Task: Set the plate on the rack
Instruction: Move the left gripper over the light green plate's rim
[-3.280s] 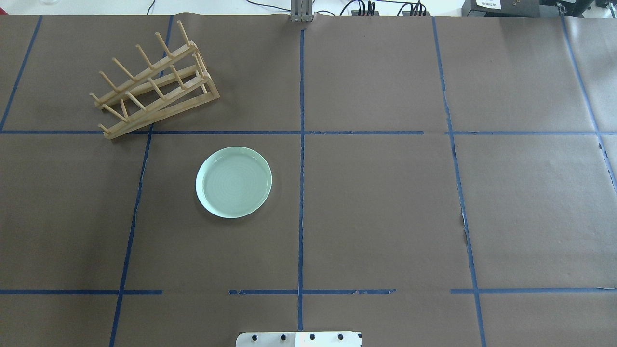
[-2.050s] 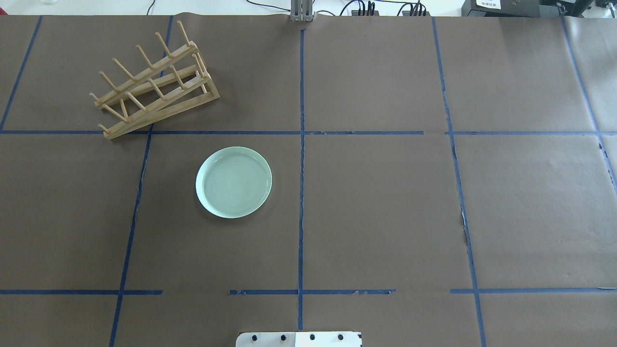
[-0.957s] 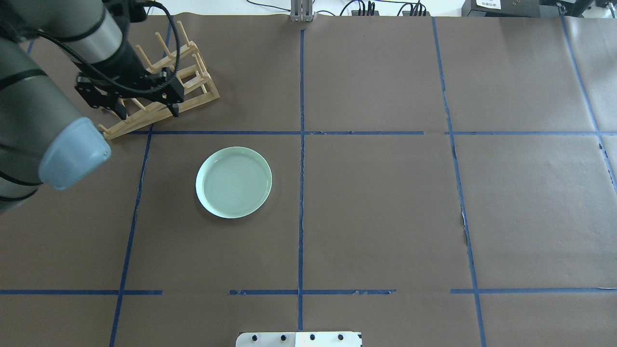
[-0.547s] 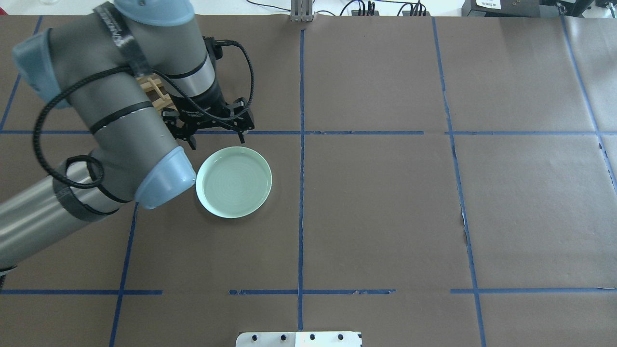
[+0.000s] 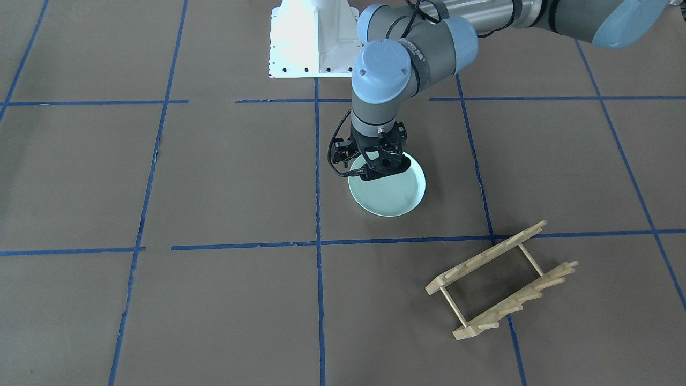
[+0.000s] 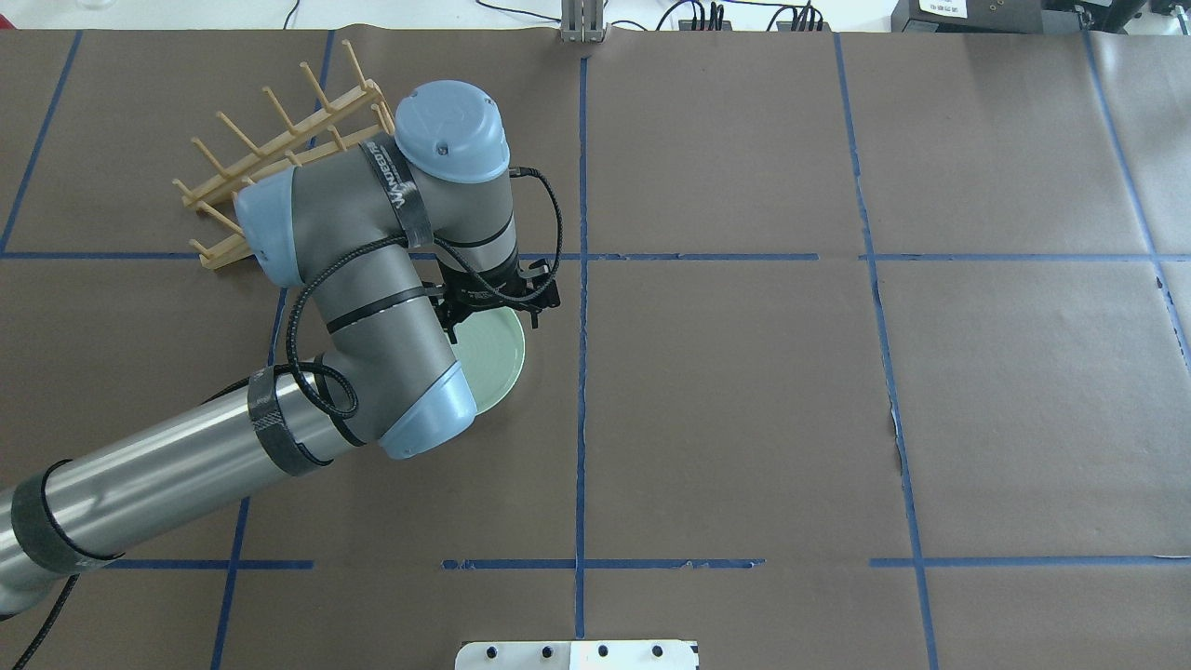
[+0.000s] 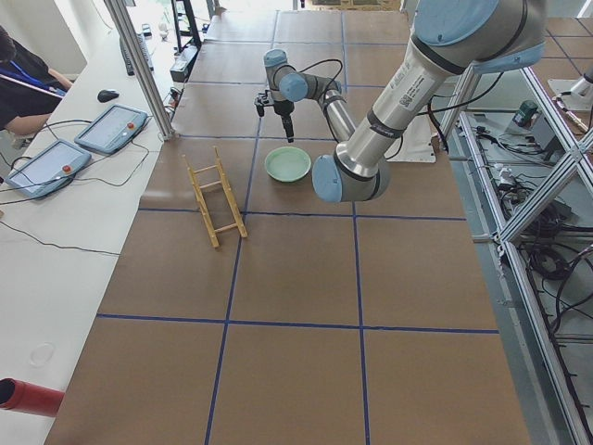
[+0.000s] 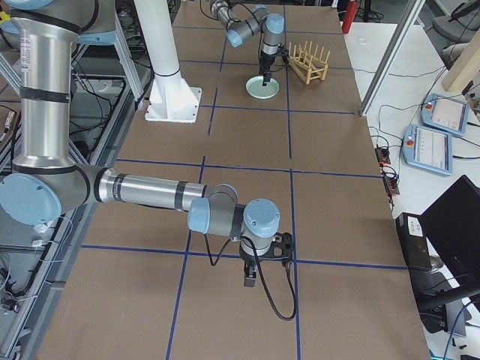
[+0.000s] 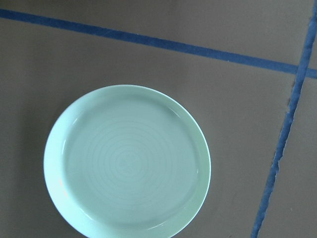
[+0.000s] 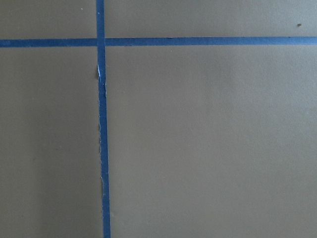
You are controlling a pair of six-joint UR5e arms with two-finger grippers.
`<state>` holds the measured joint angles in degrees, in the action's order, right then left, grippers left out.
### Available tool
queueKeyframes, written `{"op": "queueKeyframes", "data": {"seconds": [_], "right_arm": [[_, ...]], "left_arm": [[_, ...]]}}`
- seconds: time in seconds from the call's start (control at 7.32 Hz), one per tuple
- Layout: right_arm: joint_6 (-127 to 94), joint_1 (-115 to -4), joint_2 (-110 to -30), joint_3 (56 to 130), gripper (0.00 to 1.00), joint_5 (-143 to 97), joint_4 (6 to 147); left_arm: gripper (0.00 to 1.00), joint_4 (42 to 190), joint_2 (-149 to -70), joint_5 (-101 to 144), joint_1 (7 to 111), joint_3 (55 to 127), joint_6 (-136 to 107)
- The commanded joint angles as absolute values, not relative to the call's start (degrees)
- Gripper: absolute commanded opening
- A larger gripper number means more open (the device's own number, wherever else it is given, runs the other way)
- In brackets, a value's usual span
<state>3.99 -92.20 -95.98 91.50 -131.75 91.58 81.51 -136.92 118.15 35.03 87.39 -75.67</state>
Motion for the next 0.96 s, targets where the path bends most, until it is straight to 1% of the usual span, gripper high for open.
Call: {"op": "queueKeyframes", "data": {"seconds": [0.0, 0.55, 0.68, 0.82], "right_arm": [[3.96, -92.20, -95.98, 91.49, 1.00, -131.75, 91.58], [3.96, -92.20, -95.98, 91.49, 1.00, -131.75, 91.58], [3.96, -92.20, -95.98, 91.49, 1.00, -131.75, 91.67], [3.96, -92.20, -95.98, 91.49, 1.00, -131.75, 91.58]], "left_arm": [[1.00, 84.73, -136.93, 115.06, 33.93, 84.55, -77.87], [1.00, 87.71, -137.19, 110.40, 33.22, 80.96, -77.78], [0.98, 89.28, -137.11, 110.39, 33.22, 80.08, -77.78], [0.91, 89.91, -137.20, 110.39, 33.22, 79.46, -77.96]]}}
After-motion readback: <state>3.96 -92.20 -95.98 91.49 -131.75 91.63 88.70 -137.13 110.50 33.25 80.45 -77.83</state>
